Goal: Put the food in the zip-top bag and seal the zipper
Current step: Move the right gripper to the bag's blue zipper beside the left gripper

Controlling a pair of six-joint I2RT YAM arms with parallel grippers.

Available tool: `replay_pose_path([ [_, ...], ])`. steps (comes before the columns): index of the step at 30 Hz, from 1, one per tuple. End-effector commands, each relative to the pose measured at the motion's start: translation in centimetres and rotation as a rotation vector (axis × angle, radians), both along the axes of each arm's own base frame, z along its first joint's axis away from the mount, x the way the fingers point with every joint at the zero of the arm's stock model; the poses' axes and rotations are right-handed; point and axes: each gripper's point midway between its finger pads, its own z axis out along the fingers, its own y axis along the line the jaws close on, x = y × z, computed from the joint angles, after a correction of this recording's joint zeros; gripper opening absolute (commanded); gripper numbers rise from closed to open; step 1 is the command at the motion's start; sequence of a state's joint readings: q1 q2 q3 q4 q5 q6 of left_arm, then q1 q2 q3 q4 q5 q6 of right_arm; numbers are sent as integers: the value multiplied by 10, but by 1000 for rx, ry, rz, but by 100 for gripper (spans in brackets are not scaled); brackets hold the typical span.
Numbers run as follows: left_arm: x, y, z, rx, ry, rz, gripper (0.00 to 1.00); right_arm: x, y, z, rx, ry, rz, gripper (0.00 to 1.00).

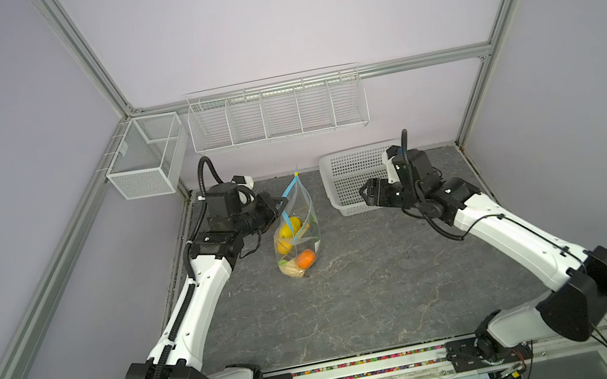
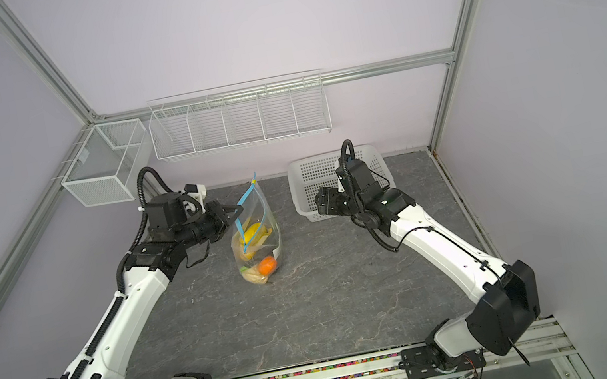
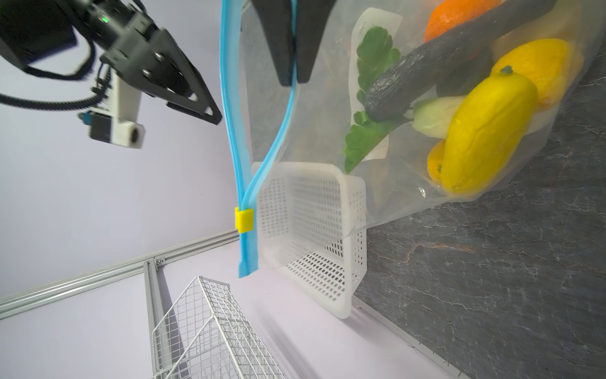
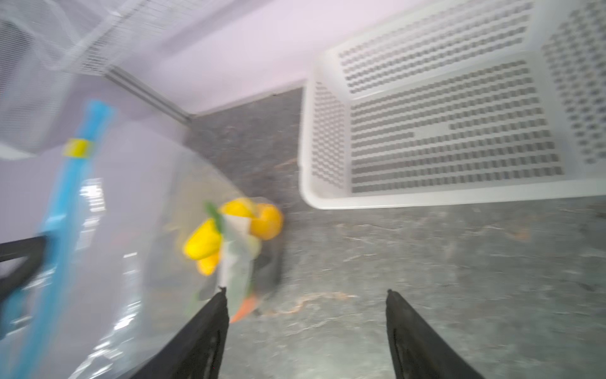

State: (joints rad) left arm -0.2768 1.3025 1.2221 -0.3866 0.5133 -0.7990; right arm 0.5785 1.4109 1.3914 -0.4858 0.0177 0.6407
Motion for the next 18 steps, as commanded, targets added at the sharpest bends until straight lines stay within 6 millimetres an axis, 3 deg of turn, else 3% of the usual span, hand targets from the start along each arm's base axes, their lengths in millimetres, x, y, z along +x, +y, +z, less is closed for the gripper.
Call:
replay_pose_path([
  [1, -5, -1, 24, 16, -55, -1, 0, -35, 51, 17, 96, 78, 119, 77],
  [4, -11, -2, 28, 19, -74, 2, 0, -41, 77, 32, 98, 28, 156, 77],
  [9, -18, -4, 30, 27, -88, -5, 0, -36, 108, 40, 2, -56, 205, 69],
  [12, -20, -3, 29, 27, -97, -2, 0, -29, 114, 36, -66, -76, 191, 67],
  [18, -21, -6, 31, 24, -108, -7, 0, -16, 106, 18, -307, -99, 130, 64],
])
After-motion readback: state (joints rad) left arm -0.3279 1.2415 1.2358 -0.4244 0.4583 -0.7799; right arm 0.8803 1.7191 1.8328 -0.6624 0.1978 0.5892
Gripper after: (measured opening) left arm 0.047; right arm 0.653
